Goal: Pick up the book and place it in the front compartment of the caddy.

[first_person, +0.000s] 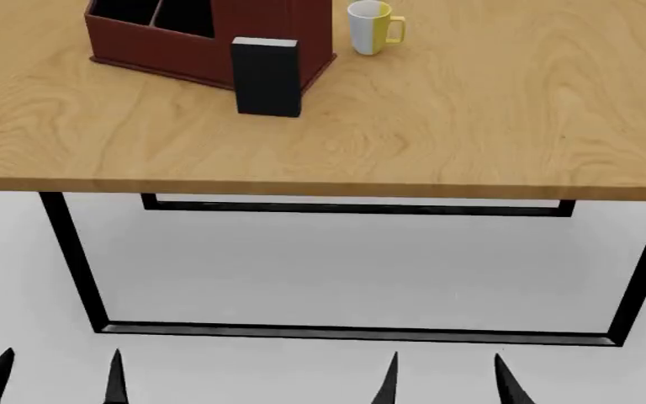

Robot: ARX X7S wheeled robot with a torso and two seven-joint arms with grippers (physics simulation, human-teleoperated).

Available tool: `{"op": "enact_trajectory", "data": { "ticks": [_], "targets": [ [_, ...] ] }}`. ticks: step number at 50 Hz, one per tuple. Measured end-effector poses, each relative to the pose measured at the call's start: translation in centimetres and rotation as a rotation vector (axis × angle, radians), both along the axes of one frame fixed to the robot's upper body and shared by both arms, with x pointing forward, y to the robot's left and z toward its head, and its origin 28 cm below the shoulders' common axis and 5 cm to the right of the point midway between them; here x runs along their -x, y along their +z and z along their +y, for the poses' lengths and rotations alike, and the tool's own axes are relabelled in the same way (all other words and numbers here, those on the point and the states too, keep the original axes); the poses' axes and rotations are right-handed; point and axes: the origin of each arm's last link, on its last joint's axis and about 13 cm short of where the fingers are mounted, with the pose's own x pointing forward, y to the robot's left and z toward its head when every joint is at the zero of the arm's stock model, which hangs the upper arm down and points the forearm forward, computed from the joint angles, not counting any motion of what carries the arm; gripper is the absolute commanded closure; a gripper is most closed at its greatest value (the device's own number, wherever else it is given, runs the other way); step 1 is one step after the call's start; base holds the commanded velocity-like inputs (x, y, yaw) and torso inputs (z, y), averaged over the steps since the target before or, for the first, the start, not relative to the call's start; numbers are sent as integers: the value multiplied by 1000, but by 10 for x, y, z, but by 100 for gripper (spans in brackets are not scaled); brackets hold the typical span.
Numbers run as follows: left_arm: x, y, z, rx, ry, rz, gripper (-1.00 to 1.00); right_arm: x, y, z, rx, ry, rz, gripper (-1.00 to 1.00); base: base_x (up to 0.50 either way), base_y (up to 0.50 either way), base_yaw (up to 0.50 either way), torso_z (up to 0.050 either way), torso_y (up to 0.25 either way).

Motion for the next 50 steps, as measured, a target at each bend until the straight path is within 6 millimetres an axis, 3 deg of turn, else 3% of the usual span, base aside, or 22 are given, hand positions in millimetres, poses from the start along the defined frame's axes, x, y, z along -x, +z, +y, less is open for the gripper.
{"op": "enact_trajectory", "data": {
  "ticks": [17,33,43,50],
  "targets": [
    [-7,56,11,-53,64,-39,-100,7,77,-5,92,7,-73,-100,0,0,0,0,0],
    [2,111,23,-37,75,-70,-100,18,138,-9,102,-16,-150,-100,0,0,0,0,0],
    [10,139,27,-31,70,-112,-100,30,165,-6,112,-11,-173,-100,0,0,0,0,0],
    [13,148,29,-30,72,-132,-100,39,175,-7,145,-26,-180,-100,0,0,0,0,0]
  ]
}}
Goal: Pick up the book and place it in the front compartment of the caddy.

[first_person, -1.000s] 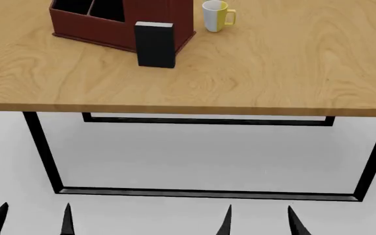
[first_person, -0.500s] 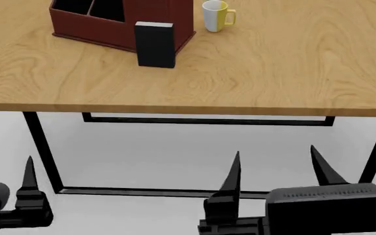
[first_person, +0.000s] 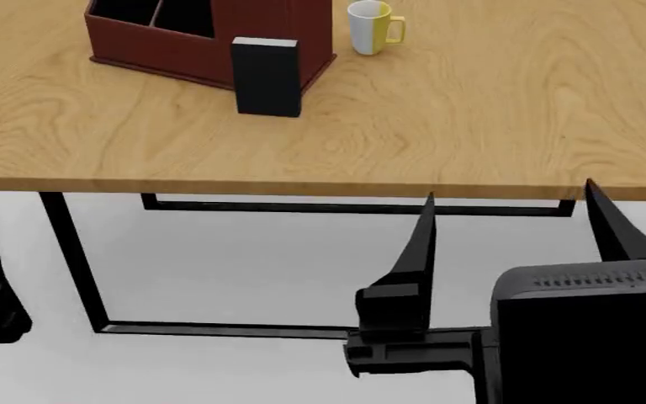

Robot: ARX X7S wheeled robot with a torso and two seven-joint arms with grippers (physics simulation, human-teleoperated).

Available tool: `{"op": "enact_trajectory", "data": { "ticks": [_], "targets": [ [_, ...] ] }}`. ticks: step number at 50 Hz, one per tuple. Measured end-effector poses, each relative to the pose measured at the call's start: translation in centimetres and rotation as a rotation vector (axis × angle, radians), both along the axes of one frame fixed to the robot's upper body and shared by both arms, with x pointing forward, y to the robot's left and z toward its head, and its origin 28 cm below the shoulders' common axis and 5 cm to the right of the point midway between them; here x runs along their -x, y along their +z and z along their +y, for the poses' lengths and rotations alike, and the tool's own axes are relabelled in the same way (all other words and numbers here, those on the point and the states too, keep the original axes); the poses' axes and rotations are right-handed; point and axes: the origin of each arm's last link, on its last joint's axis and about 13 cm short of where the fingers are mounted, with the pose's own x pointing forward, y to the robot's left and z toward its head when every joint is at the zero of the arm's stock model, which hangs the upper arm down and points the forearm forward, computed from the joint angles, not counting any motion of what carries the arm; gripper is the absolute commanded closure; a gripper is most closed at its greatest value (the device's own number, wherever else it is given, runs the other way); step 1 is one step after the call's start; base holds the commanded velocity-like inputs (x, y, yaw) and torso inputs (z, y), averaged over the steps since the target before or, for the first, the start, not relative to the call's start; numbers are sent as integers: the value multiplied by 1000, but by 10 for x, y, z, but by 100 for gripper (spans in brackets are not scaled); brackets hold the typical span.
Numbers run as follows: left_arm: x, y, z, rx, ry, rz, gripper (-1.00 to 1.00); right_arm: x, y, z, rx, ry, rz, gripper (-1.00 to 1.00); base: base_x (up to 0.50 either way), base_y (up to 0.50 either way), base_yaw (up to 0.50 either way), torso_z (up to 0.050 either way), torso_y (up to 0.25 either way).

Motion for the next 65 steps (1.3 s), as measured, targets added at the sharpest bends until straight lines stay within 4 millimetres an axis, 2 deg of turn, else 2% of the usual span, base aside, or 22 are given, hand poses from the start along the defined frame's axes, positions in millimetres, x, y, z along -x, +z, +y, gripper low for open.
{"op": "enact_trajectory", "data": {
  "ticks": [11,30,40,65],
  "targets": [
    [4,7,0,1,-9,-18,-100,8,6,-1,43,-24,-9,-100,0,481,0,0,0],
    [7,9,0,2,-15,-24,-100,12,7,-2,67,-41,-24,-100,0,500,0,0,0],
    [8,8,0,2,-13,-25,-100,14,7,-4,54,-56,-36,-100,36,-7,-1,0,0],
    [14,9,-3,11,-40,-37,-100,17,12,-4,75,-59,-57,-100,498,18,0,0,1]
  ]
}}
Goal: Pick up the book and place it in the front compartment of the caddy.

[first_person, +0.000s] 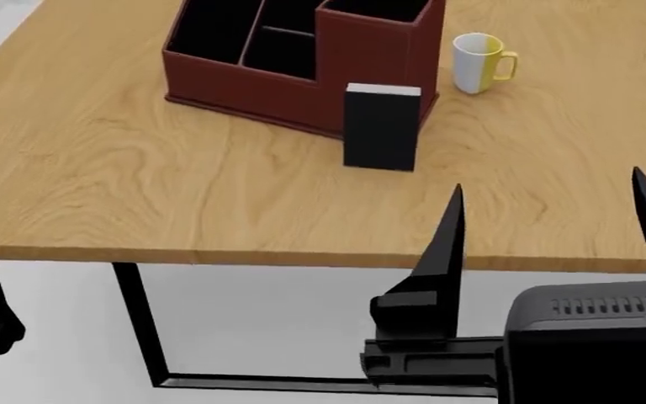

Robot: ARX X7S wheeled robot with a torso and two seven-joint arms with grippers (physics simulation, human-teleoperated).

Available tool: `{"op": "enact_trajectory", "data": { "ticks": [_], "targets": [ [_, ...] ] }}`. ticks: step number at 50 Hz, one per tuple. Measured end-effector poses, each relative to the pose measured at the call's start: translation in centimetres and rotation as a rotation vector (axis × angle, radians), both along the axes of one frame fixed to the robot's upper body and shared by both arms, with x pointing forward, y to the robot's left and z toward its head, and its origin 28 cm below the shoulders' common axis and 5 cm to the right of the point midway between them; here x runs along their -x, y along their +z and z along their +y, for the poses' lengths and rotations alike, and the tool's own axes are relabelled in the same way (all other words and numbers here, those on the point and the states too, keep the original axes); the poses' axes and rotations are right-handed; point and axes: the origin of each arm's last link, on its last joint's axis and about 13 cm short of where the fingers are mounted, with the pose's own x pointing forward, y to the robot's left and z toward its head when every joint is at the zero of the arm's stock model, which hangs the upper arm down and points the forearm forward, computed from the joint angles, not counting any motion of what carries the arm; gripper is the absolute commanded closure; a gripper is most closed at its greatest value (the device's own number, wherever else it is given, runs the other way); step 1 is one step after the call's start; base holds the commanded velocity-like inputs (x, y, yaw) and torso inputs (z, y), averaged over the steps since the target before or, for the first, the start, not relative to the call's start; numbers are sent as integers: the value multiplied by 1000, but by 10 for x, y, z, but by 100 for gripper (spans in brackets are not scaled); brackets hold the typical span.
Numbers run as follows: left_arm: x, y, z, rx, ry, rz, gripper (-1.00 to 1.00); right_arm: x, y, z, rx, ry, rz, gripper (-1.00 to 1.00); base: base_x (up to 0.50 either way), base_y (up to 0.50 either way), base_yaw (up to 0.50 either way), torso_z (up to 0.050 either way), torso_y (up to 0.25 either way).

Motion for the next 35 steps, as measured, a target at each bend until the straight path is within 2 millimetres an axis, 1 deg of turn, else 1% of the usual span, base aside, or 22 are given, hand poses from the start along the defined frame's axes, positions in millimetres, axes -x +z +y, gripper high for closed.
{"op": "enact_trajectory", "data": {
  "ticks": [19,35],
  "targets": [
    [1,0,0,2,-2,-4,-100,-1,0,0,11,-2,4,-100,500,167,0,0,1],
    [1,2,-1,3,-7,-9,-100,0,2,-1,-5,4,-10,-100,500,6,0,0,2]
  ]
}}
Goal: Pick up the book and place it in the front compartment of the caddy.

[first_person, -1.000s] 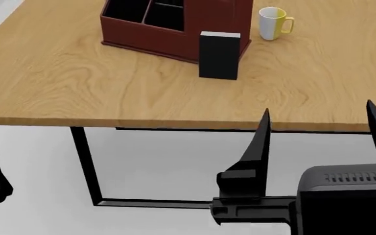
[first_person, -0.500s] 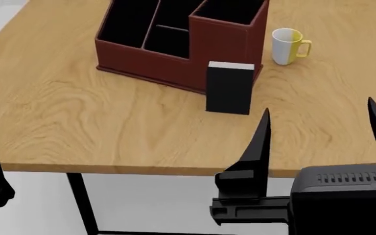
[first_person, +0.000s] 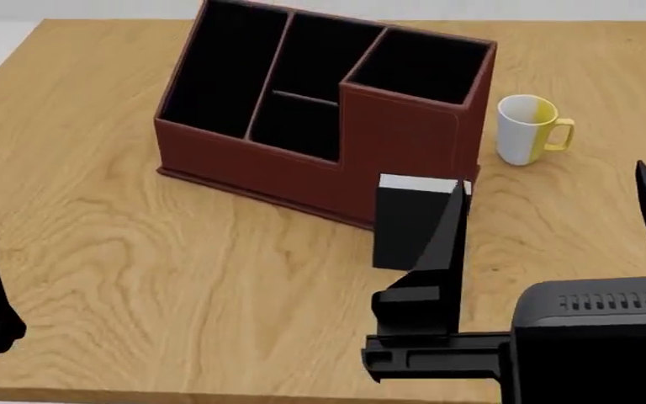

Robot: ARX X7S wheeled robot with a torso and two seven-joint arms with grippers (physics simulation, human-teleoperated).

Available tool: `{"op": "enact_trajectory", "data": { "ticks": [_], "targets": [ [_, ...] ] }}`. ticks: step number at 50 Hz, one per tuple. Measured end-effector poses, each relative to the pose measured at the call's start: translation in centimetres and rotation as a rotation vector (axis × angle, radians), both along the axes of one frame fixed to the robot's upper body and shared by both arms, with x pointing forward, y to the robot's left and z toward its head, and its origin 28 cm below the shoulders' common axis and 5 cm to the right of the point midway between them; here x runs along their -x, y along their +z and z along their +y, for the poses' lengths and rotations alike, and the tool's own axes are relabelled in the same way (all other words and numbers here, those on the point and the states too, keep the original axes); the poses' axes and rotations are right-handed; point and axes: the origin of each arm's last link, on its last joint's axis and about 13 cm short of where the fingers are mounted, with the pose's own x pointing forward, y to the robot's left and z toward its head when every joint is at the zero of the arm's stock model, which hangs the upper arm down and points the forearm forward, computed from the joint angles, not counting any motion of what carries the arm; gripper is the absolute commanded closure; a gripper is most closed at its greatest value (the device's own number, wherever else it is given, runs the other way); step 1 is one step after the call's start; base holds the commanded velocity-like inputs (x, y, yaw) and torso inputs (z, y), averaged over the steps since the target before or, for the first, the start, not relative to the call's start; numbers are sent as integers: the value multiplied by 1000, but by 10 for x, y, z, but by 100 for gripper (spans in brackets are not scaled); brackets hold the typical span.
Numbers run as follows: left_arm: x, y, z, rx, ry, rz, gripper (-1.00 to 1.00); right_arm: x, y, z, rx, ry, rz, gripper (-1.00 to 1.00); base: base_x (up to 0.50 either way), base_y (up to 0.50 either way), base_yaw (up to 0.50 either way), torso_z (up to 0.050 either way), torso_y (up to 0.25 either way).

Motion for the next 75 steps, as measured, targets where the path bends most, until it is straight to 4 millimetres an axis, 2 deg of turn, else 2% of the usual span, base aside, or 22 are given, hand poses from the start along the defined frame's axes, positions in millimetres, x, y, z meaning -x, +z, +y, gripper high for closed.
{"op": "enact_trajectory", "data": {
  "ticks": [67,75],
  "targets": [
    [3,0,0,7,-6,-9,-100,1,-5,-2,14,-13,16,-100,500,0,0,0,2],
    [3,0,0,7,-7,-9,-100,1,-6,-1,17,-5,23,-100,90,6,0,0,3]
  ]
}}
